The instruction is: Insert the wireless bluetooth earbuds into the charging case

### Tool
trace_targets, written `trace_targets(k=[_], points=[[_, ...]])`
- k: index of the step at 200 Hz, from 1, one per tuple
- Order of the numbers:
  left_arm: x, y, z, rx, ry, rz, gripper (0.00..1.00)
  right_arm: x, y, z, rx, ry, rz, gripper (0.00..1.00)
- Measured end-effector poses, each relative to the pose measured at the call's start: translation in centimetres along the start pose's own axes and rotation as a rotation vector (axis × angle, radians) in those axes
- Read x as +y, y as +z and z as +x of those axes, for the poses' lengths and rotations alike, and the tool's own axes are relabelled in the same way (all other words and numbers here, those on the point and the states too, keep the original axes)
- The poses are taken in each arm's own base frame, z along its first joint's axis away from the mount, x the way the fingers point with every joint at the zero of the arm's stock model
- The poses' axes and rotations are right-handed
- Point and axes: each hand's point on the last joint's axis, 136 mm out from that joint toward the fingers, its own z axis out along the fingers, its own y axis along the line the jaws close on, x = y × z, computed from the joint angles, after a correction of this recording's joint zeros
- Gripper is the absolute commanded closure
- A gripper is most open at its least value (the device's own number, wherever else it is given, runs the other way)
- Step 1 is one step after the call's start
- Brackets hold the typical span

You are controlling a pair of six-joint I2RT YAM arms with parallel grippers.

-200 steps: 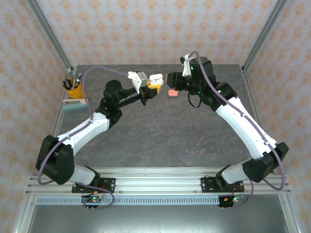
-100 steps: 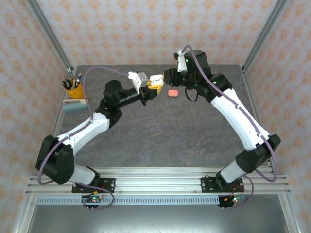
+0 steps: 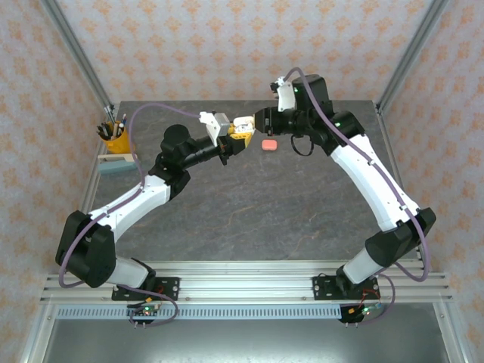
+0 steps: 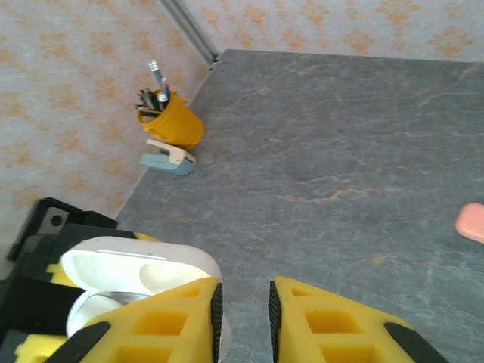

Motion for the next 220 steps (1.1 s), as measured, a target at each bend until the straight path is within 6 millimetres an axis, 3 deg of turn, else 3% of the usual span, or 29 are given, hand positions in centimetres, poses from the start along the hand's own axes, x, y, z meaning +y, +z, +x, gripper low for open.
trace_targets(k=[53, 92, 220], points=[[0.0, 0.0, -0.2, -0.003, 0.009, 0.001, 1.0, -3.4, -0.2, -0.6, -0.03, 0.173, -0.096, 0.75], [0.0, 0.1, -0.5, -0.009, 0.014, 0.006, 1.0, -1.9, -0.5, -0.8, -0.022, 0.18, -0.168, 0.79], [0.3, 1.0, 0.0, 0.003, 0.006, 0.023, 1.0, 0.0, -0.9, -0.8, 0.001, 0.177, -0.248, 0.87]])
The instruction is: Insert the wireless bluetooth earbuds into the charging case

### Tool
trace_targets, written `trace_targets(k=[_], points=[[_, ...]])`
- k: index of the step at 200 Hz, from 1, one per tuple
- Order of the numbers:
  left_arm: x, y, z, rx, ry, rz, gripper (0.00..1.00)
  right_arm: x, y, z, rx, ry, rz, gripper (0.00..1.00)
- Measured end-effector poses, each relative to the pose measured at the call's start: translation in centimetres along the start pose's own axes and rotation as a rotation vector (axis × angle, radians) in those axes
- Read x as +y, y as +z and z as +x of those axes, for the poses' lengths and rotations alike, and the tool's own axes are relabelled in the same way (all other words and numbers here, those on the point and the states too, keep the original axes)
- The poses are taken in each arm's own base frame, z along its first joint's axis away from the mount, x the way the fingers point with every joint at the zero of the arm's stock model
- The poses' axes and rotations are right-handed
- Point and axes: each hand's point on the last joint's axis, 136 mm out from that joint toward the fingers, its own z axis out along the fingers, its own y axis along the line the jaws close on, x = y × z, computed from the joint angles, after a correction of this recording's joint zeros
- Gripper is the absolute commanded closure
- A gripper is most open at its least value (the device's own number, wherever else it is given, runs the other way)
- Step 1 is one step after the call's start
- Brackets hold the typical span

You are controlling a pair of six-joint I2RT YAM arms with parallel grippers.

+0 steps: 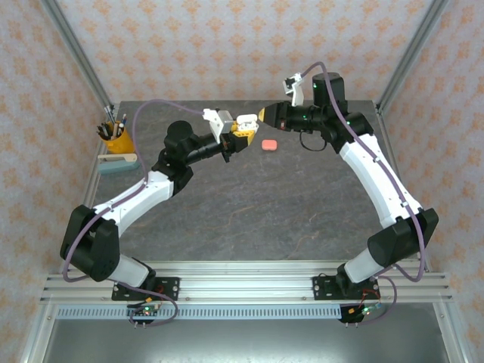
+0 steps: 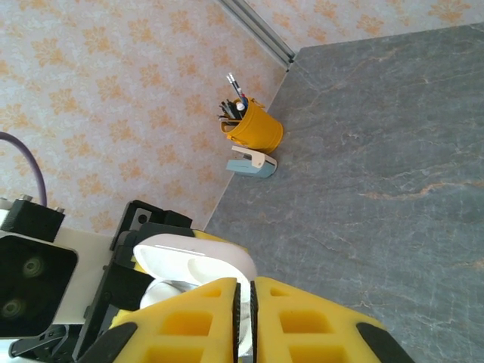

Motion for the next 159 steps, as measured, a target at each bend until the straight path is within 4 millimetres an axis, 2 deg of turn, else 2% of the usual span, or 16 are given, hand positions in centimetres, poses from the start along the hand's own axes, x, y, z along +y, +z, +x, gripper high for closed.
trace_targets(k=[28, 66, 159], points=[[0.0, 0.0, -0.1, -0.002, 0.001, 0.0, 1.0, 1.0, 0.4, 0.2, 0.014, -0.014, -0.026, 0.87], [0.0, 0.0, -0.1, -0.001, 0.001, 0.0, 1.0, 1.2, 1.0, 0.5, 0.039, -0.026, -0.046, 0.87], [0.0, 0.0, -0.1, 0.003, -0.002, 0.003, 1.0, 1.8, 0.5, 1.1, 0.091, -0.031, -0.119, 0.89]])
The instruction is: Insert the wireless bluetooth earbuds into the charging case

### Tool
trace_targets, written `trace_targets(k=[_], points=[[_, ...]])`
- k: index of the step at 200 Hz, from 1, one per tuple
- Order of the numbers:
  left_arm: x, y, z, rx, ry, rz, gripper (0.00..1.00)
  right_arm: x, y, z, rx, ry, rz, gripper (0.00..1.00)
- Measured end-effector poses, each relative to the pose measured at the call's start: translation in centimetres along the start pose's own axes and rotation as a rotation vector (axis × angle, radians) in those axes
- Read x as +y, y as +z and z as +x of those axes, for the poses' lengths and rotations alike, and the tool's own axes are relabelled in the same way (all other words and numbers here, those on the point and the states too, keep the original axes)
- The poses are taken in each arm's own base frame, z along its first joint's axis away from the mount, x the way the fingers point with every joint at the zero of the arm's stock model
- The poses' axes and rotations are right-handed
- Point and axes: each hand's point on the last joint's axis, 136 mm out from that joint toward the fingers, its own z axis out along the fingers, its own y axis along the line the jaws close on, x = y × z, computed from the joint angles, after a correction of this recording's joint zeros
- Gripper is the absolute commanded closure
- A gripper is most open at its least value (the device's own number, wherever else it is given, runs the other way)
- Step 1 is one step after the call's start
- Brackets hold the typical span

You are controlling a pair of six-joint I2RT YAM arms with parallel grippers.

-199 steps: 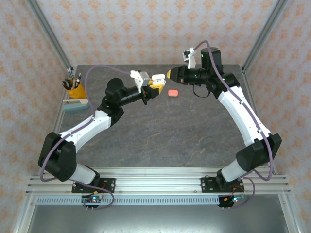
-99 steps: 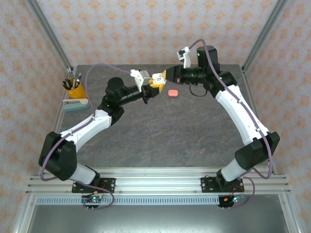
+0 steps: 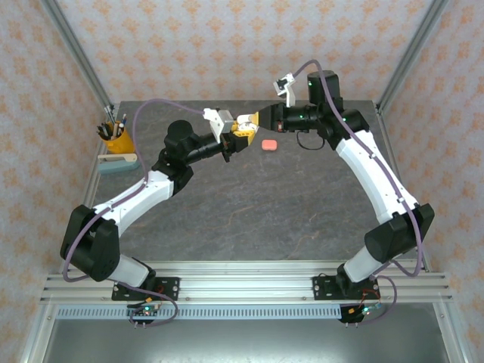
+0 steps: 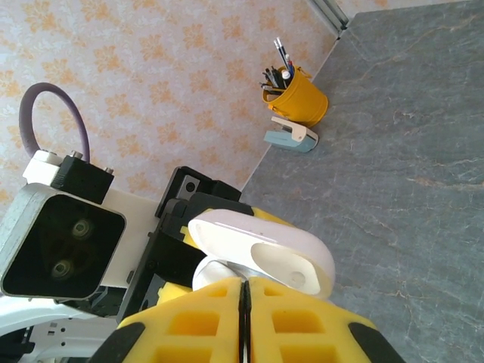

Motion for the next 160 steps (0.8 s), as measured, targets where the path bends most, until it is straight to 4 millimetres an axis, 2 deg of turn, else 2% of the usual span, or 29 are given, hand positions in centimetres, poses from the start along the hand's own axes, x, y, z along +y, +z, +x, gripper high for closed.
trace_targets(k=[59, 160], points=[[0.0, 0.0, 0.0, 0.0, 0.0, 0.0, 1.0, -1.6, -0.3, -1.7, -0.083, 0.046, 0.056, 0.85], [-0.1, 0.0, -0.3, -0.012, 0.009, 0.007, 1.0, -1.8, -1.8, -4.6, -0.197, 0.064, 0.165, 0.81]])
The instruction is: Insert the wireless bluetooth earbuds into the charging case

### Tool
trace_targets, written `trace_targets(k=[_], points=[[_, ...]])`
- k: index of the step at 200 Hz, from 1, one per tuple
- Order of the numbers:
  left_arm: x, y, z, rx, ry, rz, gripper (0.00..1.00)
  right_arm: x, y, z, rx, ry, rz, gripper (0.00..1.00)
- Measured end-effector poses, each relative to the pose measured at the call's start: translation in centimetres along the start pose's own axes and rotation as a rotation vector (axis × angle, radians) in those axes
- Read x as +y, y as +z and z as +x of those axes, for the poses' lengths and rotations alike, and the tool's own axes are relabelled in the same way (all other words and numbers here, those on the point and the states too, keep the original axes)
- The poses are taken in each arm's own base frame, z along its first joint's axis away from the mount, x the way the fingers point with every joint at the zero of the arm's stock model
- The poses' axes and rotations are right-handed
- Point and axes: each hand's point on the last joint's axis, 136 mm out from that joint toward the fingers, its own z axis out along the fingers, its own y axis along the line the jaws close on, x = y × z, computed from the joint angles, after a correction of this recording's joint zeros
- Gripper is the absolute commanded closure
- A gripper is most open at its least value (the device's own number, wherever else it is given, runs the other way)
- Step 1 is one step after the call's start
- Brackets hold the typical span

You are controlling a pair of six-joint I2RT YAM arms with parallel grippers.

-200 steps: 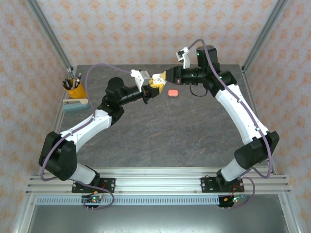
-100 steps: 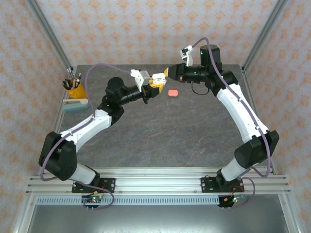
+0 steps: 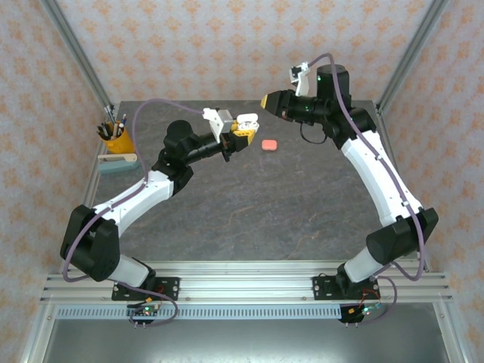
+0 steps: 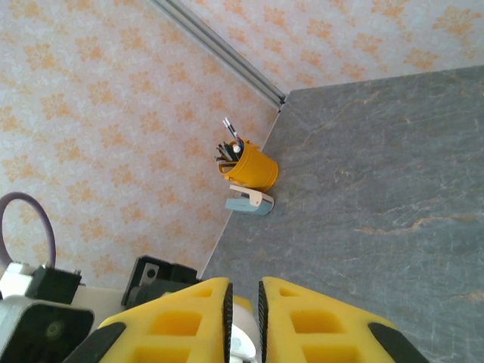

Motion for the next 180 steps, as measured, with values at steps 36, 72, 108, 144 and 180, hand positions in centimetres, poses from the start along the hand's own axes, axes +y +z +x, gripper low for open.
trace_targets(k=[36, 72, 108, 144, 180], points=[[-0.2, 0.2, 0.5, 0.009, -0.006, 0.02, 1.0, -0.7, 2.7, -1.9, 0.035, 0.018, 0.024, 0.81], [-0.1, 0.6, 2.1, 0.046, -0.034, 0.033, 1.0, -3.0, 7.1, -0.4, 0.16, 0.059, 0.072, 0.82], [0.3, 0.8, 3.2, 0.078, -0.058, 0.026, 1.0, -3.2, 8.9, 3.6, 0.313, 0.058, 0.099, 0.86], [0.3, 1.1, 4.7, 0.128, -0.092, 0.026, 1.0, -3.5, 6.6, 6.3, 0.344, 0.048, 0.143, 0.86], [0.4, 1.5, 5.2, 0.138, -0.107, 0.019, 1.0, -3.9, 1.8, 6.2, 0.221, 0.045, 0.243, 0.86]])
